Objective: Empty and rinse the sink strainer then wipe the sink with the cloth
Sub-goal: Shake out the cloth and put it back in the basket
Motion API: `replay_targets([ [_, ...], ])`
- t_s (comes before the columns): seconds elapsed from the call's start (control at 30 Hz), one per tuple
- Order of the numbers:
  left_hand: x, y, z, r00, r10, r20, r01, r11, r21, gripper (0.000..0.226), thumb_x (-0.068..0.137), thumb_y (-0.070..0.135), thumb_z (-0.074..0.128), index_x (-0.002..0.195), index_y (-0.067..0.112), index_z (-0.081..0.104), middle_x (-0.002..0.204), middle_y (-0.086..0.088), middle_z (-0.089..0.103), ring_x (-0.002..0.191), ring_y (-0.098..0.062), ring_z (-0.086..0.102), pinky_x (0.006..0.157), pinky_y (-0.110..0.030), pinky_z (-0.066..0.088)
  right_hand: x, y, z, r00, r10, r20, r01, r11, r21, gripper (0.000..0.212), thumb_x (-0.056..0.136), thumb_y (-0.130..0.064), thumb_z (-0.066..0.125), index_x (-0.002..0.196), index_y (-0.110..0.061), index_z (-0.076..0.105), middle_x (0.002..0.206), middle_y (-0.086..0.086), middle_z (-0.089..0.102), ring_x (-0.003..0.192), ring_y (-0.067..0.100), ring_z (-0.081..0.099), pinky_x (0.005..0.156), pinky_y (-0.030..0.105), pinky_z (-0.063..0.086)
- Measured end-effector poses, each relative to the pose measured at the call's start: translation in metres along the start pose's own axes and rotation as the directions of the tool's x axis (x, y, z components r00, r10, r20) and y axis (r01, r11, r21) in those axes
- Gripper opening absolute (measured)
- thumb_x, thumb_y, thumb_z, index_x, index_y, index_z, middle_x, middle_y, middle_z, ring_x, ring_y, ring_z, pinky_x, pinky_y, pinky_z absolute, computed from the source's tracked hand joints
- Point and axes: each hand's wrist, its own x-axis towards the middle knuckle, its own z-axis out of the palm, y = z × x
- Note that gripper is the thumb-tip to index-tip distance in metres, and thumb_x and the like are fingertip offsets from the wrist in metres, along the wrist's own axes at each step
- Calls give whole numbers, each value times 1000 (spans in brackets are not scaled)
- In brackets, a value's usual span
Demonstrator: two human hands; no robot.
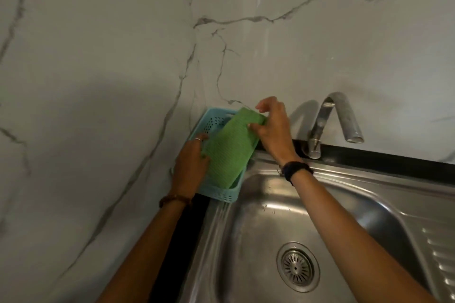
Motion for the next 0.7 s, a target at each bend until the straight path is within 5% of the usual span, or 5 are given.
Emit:
replay_targets([
  [0.17, 27, -23, 30, 957, -150, 250, 57, 938, 343, 42, 97, 18, 38, 138, 23, 39, 141, -20, 35, 123, -35, 44, 101, -36, 37, 48, 31, 60, 920, -142, 366, 255, 925, -282, 28, 81, 9, 47, 103, -7, 50, 107, 13, 43, 85, 25, 50, 74, 40, 47],
  [0.3, 40, -32, 47, 879, -252, 405, -44, 802, 595, 40, 98, 20, 34, 138, 20, 39, 140, -19, 36, 121, -35, 47, 100, -38, 39, 65, 62, 102, 775, 57, 629, 359, 780, -513, 24, 93, -6, 43, 115, -2, 53, 130, 18, 46, 107, 35, 55, 89, 38, 45],
  [0.4, 44, -26, 52, 846, -294, 444, -105, 725, 680, 40, 97, 21, 36, 137, 19, 40, 140, -17, 37, 123, -33, 45, 101, -40, 38, 62, 70, 110, 692, 226, 685, 440, 620, -650, 29, 96, -6, 38, 119, 1, 54, 129, 21, 54, 115, 35, 54, 95, 40, 44],
  [0.53, 34, -10, 44, 919, -185, 349, -65, 800, 597, 34, 96, 22, 39, 127, 14, 52, 133, -14, 47, 116, -29, 51, 92, -37, 43, 46, 49, 82, 794, 102, 599, 402, 652, -643, 33, 92, -2, 40, 121, -5, 55, 126, 15, 57, 112, 31, 57, 91, 40, 46],
  [0.7, -28, 29, 35, 981, 194, 23, -195, 965, 173, 24, 94, 18, 47, 99, 2, 63, 103, -18, 63, 95, -32, 59, 80, -42, 47, -48, 5, 13, 956, -125, 265, 243, 845, -476, 24, 86, -8, 50, 107, -10, 61, 106, 11, 65, 89, 32, 64, 65, 36, 48],
])
